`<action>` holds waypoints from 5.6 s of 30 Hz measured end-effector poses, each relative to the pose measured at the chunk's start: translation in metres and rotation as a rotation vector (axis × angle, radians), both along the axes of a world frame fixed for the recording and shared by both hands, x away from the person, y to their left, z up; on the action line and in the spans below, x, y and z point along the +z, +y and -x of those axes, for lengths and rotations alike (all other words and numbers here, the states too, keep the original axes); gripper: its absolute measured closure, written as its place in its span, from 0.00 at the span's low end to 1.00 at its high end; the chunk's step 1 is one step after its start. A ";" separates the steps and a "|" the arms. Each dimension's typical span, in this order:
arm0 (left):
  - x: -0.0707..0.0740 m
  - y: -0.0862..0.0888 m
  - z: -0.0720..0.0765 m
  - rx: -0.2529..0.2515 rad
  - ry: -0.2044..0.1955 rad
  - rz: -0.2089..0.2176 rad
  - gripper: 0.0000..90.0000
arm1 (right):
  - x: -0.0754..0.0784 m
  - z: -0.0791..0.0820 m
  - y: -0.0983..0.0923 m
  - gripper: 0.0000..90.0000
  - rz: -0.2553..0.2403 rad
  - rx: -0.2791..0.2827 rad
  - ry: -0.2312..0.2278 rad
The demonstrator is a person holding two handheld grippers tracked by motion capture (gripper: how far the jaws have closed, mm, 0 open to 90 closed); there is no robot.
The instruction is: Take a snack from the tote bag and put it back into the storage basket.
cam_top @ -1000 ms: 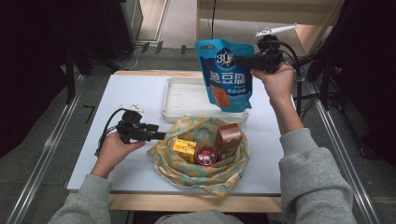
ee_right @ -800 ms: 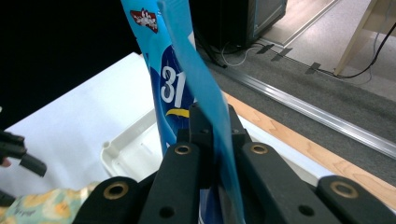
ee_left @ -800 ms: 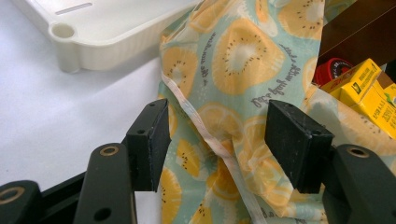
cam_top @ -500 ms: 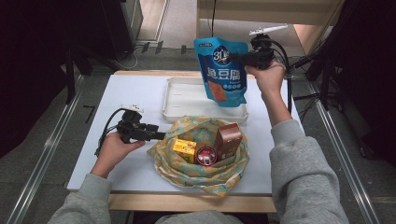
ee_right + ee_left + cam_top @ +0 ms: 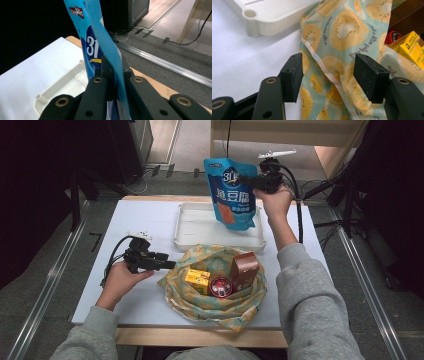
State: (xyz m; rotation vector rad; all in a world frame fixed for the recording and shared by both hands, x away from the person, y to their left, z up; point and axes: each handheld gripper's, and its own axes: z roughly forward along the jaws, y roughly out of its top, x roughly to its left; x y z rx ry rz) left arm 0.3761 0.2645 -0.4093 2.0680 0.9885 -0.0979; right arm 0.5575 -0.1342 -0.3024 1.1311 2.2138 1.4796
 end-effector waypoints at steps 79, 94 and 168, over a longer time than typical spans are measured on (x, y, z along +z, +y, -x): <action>0.001 0.004 0.000 0.009 -0.006 -0.014 0.45 | -0.059 0.045 -0.040 0.59 0.037 0.019 0.119; 0.002 0.003 0.000 0.011 -0.009 -0.018 0.45 | -0.093 0.056 -0.027 0.89 0.039 0.049 0.157; 0.000 0.005 0.003 0.007 -0.010 -0.020 0.45 | -0.121 0.024 0.011 0.96 0.084 -0.031 0.187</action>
